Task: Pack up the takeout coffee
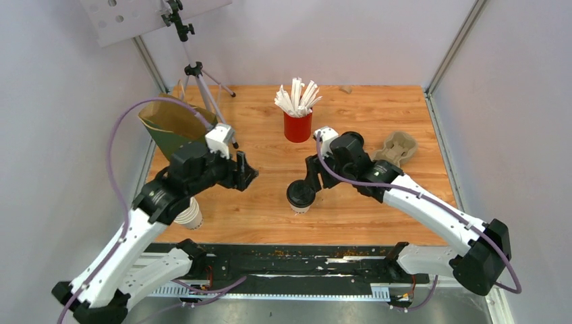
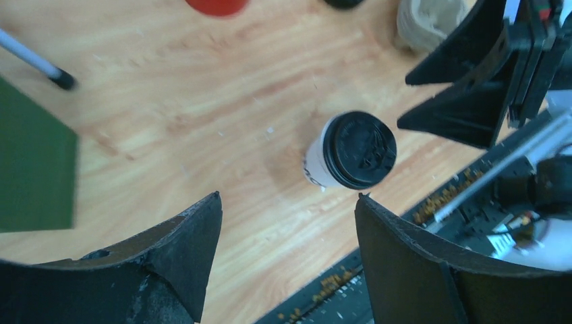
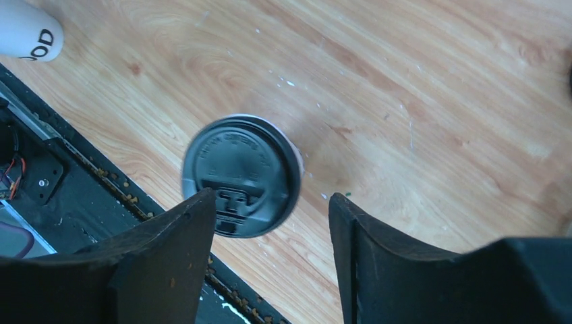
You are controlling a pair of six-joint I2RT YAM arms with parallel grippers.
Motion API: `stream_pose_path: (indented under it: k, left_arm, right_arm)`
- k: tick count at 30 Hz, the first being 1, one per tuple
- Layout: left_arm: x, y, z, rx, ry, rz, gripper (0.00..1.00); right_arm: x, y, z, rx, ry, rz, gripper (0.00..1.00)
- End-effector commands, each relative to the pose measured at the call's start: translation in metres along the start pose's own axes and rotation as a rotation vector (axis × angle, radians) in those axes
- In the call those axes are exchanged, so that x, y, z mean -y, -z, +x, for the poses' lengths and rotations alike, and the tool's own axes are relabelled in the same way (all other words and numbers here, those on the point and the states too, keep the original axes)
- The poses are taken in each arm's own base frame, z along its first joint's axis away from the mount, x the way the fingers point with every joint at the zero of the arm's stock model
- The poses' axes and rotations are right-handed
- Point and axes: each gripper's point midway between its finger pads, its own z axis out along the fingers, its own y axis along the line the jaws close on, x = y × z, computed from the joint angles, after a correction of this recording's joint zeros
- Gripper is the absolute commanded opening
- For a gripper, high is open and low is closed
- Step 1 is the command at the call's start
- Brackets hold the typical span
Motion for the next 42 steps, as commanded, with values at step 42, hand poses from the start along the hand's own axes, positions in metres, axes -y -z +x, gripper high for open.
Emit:
stream_pose_path:
  k: [42]
  left_arm:
    - [0.043,-0.14,0.133,-0.306,0.251,0.285,0.47]
  right_arm:
    - [0.023,-0.035,0.044,-0.066,-0.13,-0.162,0.33]
